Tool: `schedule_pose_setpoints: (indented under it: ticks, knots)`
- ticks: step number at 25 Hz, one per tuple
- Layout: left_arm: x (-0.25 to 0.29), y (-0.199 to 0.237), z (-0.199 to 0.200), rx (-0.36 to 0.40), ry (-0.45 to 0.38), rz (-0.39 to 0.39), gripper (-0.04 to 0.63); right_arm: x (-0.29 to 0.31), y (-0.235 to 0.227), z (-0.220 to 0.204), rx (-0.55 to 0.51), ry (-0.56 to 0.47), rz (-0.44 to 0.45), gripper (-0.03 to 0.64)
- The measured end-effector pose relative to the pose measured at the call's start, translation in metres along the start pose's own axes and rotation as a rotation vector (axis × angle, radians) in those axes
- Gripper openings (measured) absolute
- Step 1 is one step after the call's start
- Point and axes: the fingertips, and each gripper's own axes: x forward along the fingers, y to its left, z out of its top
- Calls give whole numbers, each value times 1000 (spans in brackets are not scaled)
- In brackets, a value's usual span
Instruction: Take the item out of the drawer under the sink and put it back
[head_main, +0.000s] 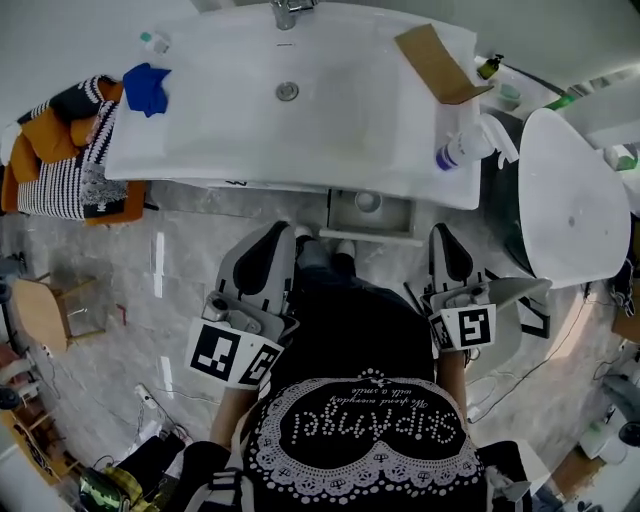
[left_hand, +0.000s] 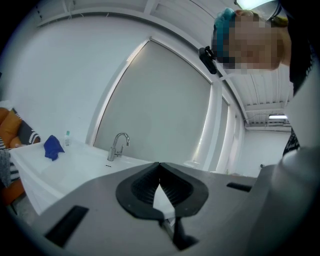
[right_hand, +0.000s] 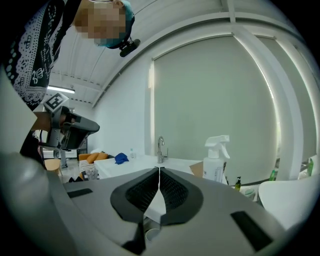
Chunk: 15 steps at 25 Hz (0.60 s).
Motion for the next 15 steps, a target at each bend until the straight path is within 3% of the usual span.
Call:
schedule_pose_setpoints:
  ticks: [9,15]
  knots:
    - [1,-16,-1,7,11,-55,5,-2,10,-5,-22,15,13,20]
    - [-2,-17,-5,-8,10,-47,5,1,14,-13,-50,65,30,20]
